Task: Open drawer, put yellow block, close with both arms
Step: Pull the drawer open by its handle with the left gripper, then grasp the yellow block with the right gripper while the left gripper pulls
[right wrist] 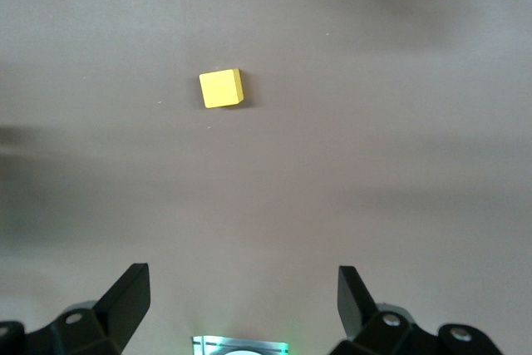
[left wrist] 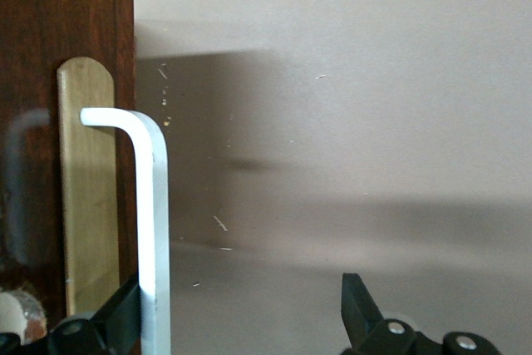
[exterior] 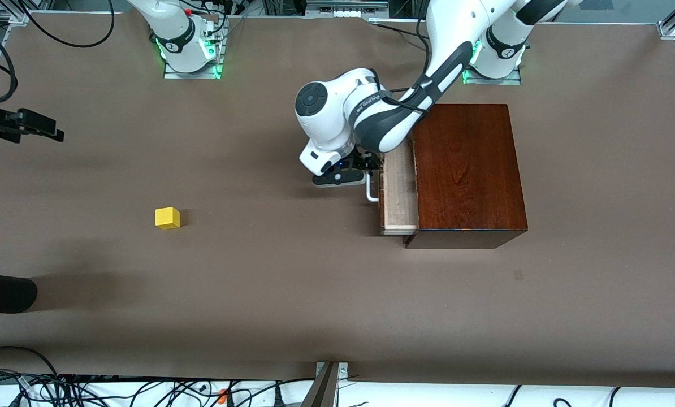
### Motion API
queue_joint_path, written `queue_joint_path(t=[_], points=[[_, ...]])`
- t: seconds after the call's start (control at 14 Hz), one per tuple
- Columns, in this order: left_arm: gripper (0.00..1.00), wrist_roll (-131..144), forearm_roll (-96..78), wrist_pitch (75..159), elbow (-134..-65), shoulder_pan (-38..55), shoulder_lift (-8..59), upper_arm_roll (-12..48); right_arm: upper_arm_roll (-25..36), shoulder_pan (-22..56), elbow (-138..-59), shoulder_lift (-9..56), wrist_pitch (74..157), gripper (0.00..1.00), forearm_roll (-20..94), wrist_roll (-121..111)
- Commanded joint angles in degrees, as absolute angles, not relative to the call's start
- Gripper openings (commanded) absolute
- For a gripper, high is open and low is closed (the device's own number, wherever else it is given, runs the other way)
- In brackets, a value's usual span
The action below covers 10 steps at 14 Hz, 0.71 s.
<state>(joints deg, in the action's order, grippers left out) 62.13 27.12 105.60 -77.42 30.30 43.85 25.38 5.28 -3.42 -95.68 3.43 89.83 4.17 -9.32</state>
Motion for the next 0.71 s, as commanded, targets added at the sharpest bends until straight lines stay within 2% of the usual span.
queue_joint_path(t=[0.0,0.36,0.64], points=[[1.0,63.8,25.8,107.1,-70.3,33.1,48.4,26.0,5.1,-3.9,-94.4,6.5,92.4,1.0,6.1,-9.0],[1.0,65.0,25.3,107.2,-65.0,35.2,51.4,26.0,4.4,-2.2,-94.4,13.8,101.3,1.0,6.2,-8.7],[1.0,65.5,25.3,107.5,-62.1,36.2,52.9,26.0,4.5,3.3,-94.7,21.7,106.1,1.0,5.7,-7.9]])
